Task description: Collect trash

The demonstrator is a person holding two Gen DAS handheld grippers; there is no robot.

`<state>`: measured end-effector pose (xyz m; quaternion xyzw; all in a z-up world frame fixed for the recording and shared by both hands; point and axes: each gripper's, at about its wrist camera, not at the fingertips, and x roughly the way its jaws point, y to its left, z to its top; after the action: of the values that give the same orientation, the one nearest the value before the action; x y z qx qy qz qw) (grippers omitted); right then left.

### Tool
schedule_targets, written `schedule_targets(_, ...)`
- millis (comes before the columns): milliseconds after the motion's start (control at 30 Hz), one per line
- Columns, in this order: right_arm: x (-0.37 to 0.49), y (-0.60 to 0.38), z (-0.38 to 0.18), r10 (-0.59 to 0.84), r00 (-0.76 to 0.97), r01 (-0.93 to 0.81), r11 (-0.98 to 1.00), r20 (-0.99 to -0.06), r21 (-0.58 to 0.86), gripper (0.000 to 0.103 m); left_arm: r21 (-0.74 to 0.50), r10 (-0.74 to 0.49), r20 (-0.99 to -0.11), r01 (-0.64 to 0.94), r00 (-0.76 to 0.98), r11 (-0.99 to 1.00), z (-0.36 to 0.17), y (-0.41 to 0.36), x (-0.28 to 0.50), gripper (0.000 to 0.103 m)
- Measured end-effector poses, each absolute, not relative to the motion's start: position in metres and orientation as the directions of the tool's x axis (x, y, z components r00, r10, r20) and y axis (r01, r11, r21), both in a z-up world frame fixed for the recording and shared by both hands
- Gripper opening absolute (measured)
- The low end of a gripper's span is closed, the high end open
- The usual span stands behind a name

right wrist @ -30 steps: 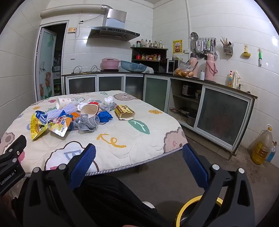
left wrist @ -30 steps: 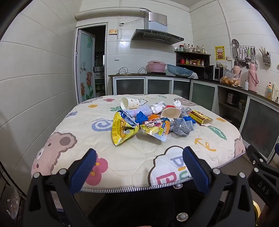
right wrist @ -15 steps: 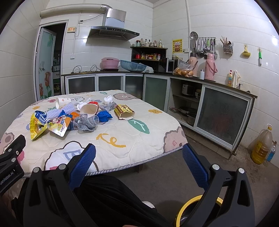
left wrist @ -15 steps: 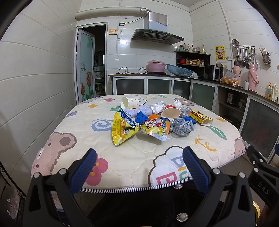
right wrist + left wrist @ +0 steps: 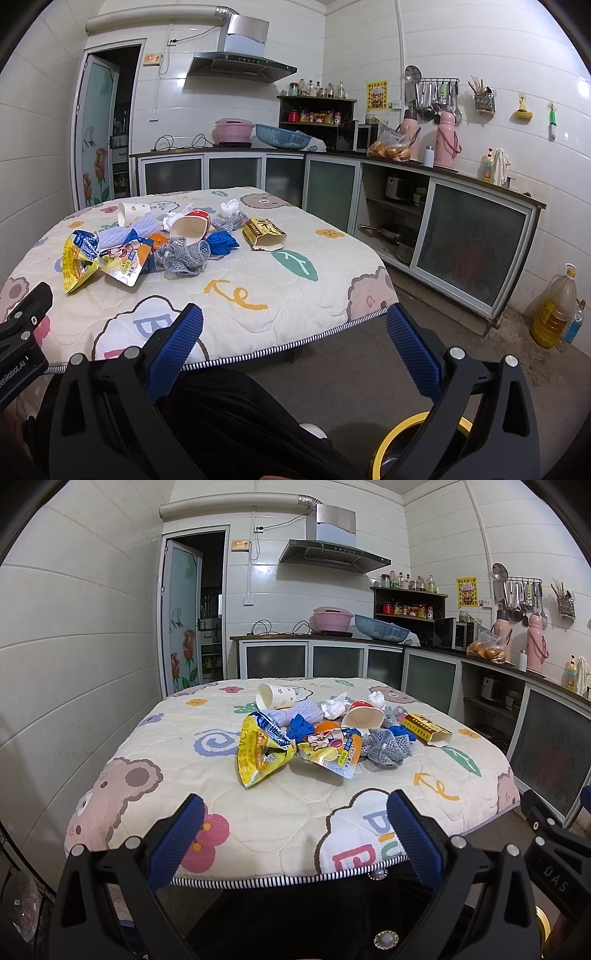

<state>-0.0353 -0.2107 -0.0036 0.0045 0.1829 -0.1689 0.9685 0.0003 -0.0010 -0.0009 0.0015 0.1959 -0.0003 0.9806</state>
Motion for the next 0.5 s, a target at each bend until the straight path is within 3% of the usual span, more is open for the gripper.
schedule_targets(500,-0.0335,-0.2087,-0.0023,-0.326,0.874,0.329,0.943,-0.361,-0.056,0.095,0.000,-0.001,-0.387,0.001,0.922,1.000,-0.0015,0.0006,0.0015,0.095)
